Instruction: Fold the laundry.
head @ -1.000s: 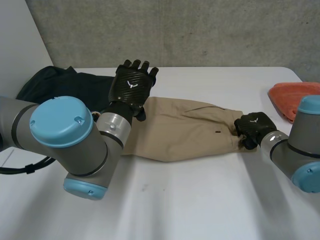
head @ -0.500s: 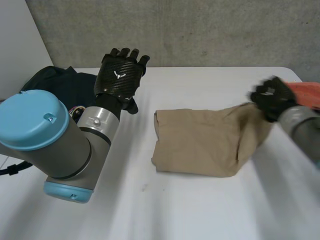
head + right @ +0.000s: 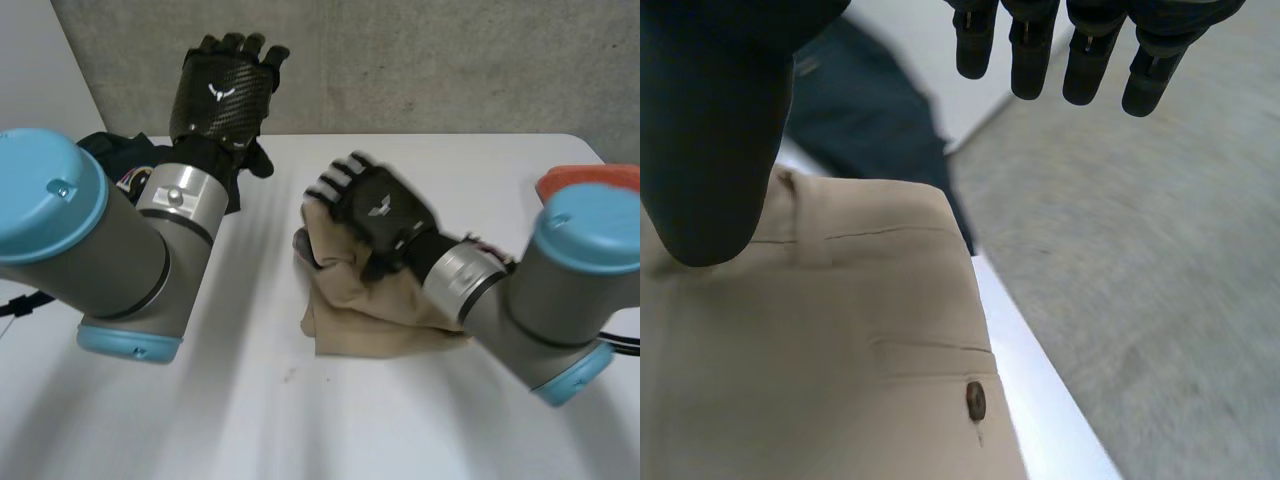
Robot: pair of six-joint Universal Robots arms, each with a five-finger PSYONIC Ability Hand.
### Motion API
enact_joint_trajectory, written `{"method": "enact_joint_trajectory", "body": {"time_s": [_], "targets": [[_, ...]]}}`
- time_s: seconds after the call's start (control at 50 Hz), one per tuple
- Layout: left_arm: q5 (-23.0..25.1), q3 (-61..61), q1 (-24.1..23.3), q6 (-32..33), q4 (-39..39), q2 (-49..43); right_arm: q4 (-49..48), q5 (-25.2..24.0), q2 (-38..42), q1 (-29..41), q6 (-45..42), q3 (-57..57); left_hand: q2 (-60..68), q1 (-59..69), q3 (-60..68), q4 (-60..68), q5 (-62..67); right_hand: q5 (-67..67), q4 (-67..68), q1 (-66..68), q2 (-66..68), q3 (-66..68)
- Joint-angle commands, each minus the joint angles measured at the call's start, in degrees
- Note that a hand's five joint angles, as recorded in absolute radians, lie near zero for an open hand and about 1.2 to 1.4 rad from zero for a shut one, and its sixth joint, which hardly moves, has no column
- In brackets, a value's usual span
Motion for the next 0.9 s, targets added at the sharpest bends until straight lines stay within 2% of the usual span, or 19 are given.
{"method": "enact_joint_trajectory", "body": {"time_s": [0.02,0.06,0.14,0.24,0.42,0.54,0.68,0.84,0.9], "targets": [[0.62,11.07,-3.42,-2.49,-4.52,-9.82,9.07,4.98,-6.04,-9.0,21.81,-1.44,-1.98,-1.57,-2.27,-1.7,-2.77,-2.72,-2.04,-2.81,-2.21,-1.9],[1.49,14.23,-4.91,-2.93,-7.24,-13.07,13.37,6.47,-5.17,-11.46,20.93,-3.72,-1.98,-1.57,-2.27,-1.7,-2.77,-2.72,-2.04,-2.81,-2.21,-1.9],[4.22,23.62,-7.81,-4.33,-16.45,-22.2,18.84,7.79,-0.26,-12.0,19.08,-8.99,-1.98,-1.57,-2.27,-1.7,-2.77,-2.72,-2.04,-2.81,-2.21,-1.9],[3.43,28.83,-8.26,-5.83,-22.89,-27.76,23.85,6.65,6.07,-12.0,17.24,-14.8,-1.43,-1.02,-1.72,-1.15,-2.22,-2.72,-2.04,-2.81,-2.21,-1.9],[-8.77,27.26,-8.87,-5.31,-29.66,-31.28,28.86,1.82,17.41,-12.0,12.85,-20.34,-1.76,-1.35,-2.06,-1.48,-2.56,-2.72,-2.04,-2.81,-2.21,-1.9],[-8.96,25.06,-8.96,-4.96,-30.98,-31.02,29.04,4.18,21.28,-11.92,7.4,-21.57,-1.93,-1.52,-2.23,-1.65,-2.73,-2.72,-2.04,-2.81,-2.21,-1.9],[-8.79,24.97,-8.79,-2.06,-33.97,-31.1,29.22,9.72,20.68,-11.83,1.78,-22.1,-1.77,-1.35,-2.06,-1.49,-2.56,-2.72,-2.04,-2.81,-2.21,-1.9],[-7.21,25.4,-9.84,-1.44,-33.53,-29.53,28.78,10.17,13.91,-11.39,0.62,-20.52,-1.93,-1.52,-2.22,-1.65,-2.73,-2.72,-2.04,-2.81,-2.21,-1.9],[-5.01,25.93,-9.84,-1.61,-32.39,-24.96,27.47,10.52,10.58,-10.51,0.54,-17.55,-1.98,-1.57,-2.27,-1.7,-2.77,-2.72,-2.04,-2.81,-2.21,-1.9]]}}
